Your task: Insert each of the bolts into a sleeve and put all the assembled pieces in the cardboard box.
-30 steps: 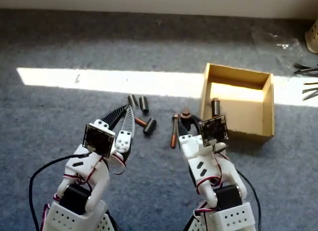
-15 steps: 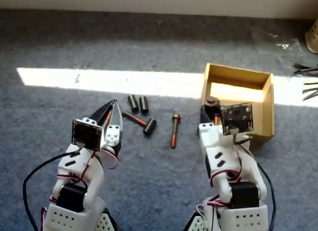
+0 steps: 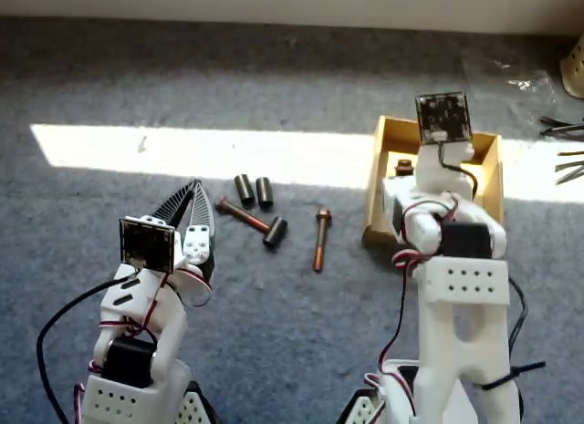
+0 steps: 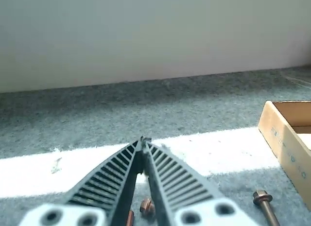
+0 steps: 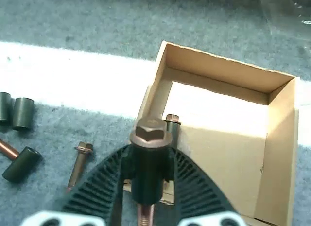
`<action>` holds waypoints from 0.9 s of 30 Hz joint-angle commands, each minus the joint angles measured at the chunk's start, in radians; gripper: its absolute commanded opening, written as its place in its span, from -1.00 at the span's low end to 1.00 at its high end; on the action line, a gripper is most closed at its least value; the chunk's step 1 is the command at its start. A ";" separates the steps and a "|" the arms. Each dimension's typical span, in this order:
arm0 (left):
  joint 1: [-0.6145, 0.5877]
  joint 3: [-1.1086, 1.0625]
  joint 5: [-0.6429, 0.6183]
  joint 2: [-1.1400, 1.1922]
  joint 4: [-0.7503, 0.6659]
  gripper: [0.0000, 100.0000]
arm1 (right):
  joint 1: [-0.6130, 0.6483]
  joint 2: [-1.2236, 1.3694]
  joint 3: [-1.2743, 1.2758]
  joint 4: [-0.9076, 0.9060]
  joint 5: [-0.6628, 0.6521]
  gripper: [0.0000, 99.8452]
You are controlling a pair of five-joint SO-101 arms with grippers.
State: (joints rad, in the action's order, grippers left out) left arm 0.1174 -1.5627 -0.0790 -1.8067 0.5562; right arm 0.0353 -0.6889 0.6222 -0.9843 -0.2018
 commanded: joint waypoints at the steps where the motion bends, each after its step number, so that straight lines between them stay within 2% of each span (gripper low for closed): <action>1: -0.005 0.007 -0.009 0.012 -0.008 -0.99 | -0.013 0.150 -0.170 -0.036 -0.035 -0.99; 17: -0.007 0.005 -0.009 0.012 -0.008 -0.99 | -0.127 0.871 -0.602 -0.039 -0.032 -0.99; 25: -0.007 -0.016 -0.008 0.004 -0.014 -0.99 | -0.131 1.076 -0.746 -0.039 -0.032 -0.98; 27: -0.005 -0.022 -0.008 0.004 -0.014 -0.99 | -0.133 1.099 -0.766 -0.039 -0.031 -0.93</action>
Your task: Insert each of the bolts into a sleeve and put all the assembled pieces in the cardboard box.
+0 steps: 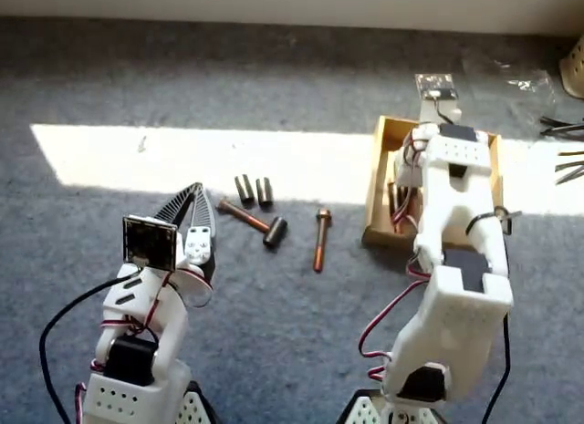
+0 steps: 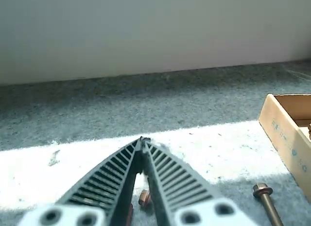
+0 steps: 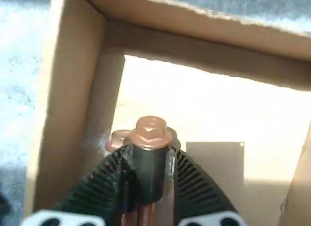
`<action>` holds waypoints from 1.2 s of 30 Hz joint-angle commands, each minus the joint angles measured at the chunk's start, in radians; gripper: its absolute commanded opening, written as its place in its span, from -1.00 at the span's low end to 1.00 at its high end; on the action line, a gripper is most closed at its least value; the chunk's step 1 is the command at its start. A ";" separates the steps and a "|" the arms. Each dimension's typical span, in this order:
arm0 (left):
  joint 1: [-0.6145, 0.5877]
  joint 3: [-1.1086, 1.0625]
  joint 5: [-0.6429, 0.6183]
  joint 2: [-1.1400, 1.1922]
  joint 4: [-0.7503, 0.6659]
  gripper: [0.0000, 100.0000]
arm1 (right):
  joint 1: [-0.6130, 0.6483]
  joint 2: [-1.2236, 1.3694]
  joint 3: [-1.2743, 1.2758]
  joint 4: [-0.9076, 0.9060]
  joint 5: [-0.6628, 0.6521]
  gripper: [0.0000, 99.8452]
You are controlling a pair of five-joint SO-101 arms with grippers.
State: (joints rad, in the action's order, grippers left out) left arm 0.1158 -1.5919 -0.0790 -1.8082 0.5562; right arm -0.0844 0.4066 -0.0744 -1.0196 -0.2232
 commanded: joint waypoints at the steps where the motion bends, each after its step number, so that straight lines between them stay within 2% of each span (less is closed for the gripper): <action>1: -0.004 0.007 -0.008 0.005 -0.014 -0.99 | -0.013 0.012 -0.074 -0.004 -0.009 -0.88; 5: -0.004 0.005 -0.008 0.005 -0.014 -0.99 | -0.012 0.031 -0.077 -0.004 -0.015 -0.66; 19: -0.008 0.005 -0.008 0.005 -0.014 -0.99 | -0.005 -0.001 -0.082 -0.002 -0.015 -0.64; 26: -0.018 0.005 -0.006 0.004 -0.015 -0.99 | -0.002 -0.240 -0.073 -0.005 -0.011 -0.64; 32: -0.105 0.004 -0.012 0.004 -0.071 -0.99 | 0.074 -0.435 -0.051 -0.157 -0.015 -0.64; 36: -0.117 0.004 -0.011 0.004 -0.071 -0.99 | 0.145 -0.532 -0.051 -0.234 -0.015 -0.65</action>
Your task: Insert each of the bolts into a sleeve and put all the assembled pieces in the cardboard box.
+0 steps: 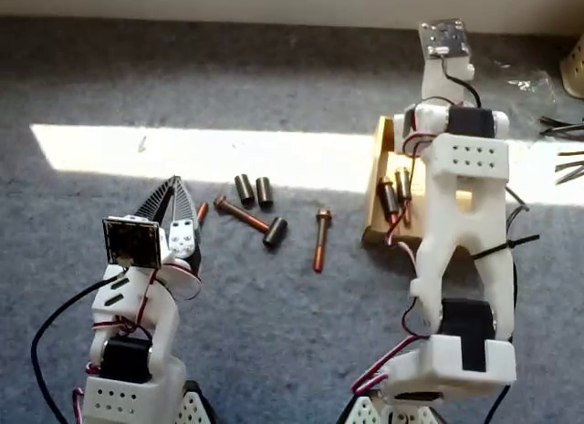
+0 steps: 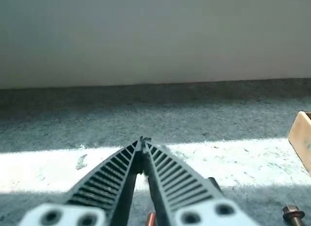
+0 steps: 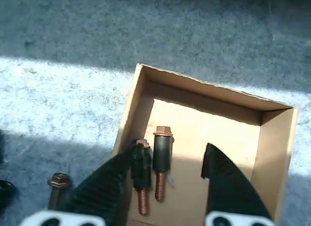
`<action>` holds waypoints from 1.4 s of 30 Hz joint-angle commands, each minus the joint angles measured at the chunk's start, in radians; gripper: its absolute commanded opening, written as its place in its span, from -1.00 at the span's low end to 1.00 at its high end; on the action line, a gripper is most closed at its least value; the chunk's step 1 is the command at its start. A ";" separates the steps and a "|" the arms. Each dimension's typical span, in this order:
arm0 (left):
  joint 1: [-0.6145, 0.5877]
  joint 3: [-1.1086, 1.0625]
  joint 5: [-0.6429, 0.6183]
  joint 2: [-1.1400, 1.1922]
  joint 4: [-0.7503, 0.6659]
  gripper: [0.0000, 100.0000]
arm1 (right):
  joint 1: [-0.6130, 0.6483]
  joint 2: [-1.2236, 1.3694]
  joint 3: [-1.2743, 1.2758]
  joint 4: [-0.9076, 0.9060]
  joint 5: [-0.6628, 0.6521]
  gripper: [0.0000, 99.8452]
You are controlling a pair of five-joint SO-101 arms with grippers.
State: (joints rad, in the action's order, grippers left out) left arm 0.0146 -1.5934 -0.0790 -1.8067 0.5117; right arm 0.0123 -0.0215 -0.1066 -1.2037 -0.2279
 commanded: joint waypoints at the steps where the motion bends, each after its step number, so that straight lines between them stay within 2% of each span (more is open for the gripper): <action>1: -0.016 0.005 -0.009 0.002 -0.026 -0.99 | 0.065 -0.127 -0.021 -0.064 -0.011 -0.66; 6: -0.018 0.005 -0.008 0.002 -0.025 -0.99 | 0.131 -0.245 -0.021 -0.119 -0.011 -0.91; 9: -0.053 0.010 -0.012 0.002 -0.026 -0.99 | 0.166 -0.318 -0.021 -0.168 -0.011 -0.99; 12: -0.093 0.015 -0.012 0.002 -0.026 -0.99 | 0.211 -0.384 -0.021 -0.223 -0.011 -0.99; 24: -0.102 0.030 -0.014 0.001 -0.023 -0.99 | 0.450 -0.595 -0.019 -0.389 -0.011 -0.99; 27: -0.102 0.081 -0.014 0.001 0.028 -0.99 | 0.481 -0.602 -0.010 -0.414 -0.011 -0.99; 32: -0.097 0.189 -0.014 0.001 0.193 -0.99 | 0.522 -0.611 0.173 -0.340 -0.011 -0.99; 42: -0.101 0.344 -0.014 0.001 0.423 -0.99 | 0.558 -0.611 0.578 0.056 -0.011 -0.99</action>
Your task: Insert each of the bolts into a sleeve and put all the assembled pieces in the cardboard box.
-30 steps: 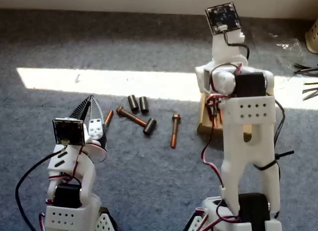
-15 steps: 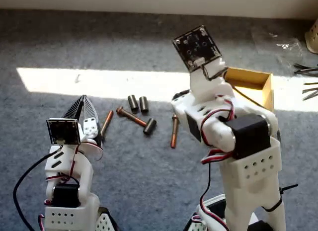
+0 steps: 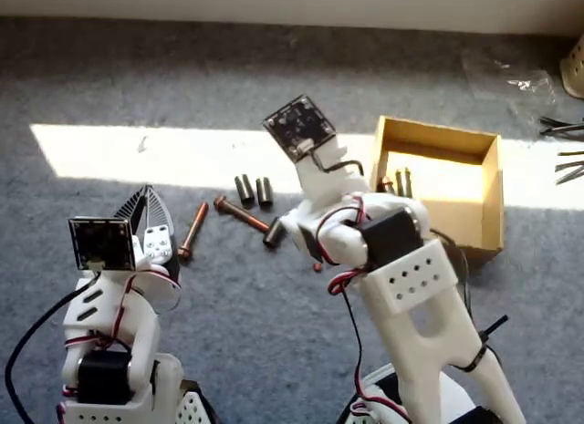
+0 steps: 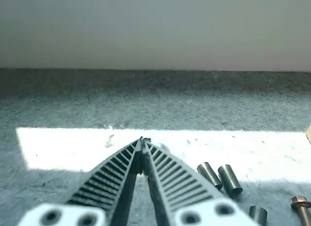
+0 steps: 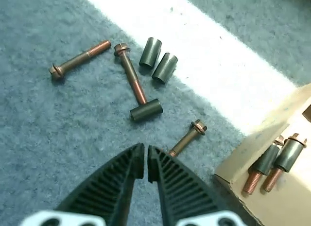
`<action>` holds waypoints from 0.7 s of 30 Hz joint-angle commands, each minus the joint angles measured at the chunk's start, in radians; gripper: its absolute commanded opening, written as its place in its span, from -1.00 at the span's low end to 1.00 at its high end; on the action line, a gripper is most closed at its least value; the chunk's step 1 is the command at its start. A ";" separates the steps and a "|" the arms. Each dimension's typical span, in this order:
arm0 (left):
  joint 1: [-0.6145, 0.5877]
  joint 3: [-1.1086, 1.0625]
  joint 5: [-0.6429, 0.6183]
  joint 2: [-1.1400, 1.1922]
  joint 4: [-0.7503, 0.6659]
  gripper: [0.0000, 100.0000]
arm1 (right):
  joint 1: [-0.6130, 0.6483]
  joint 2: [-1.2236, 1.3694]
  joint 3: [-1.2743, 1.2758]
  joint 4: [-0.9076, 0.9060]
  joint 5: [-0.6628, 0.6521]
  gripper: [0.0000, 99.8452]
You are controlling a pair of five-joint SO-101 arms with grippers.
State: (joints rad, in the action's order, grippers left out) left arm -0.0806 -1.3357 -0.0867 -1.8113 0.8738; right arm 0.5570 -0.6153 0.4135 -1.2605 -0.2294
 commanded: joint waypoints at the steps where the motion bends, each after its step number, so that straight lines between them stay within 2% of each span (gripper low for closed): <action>1: -0.007 0.107 -0.005 0.005 0.091 -0.99 | 0.015 -0.018 0.087 0.151 -0.009 -0.99; 8: -0.030 0.193 0.002 0.005 0.219 -0.99 | 0.028 -0.018 0.266 0.381 -0.011 -0.99; 14: -0.232 0.180 -0.003 0.005 0.218 -0.99 | 0.030 -0.007 0.318 0.446 0.009 -0.99; 18: -0.285 0.130 -0.003 0.005 0.186 -0.99 | 0.056 -0.005 0.315 0.447 0.221 -0.99; 21: -0.285 0.082 -0.003 0.005 0.132 -0.99 | 0.056 -0.005 0.315 0.449 0.321 -0.99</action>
State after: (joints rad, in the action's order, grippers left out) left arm -0.3506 -1.2405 -0.0867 -1.8205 1.0579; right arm 0.6061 -0.6137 0.7419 -0.8339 0.0023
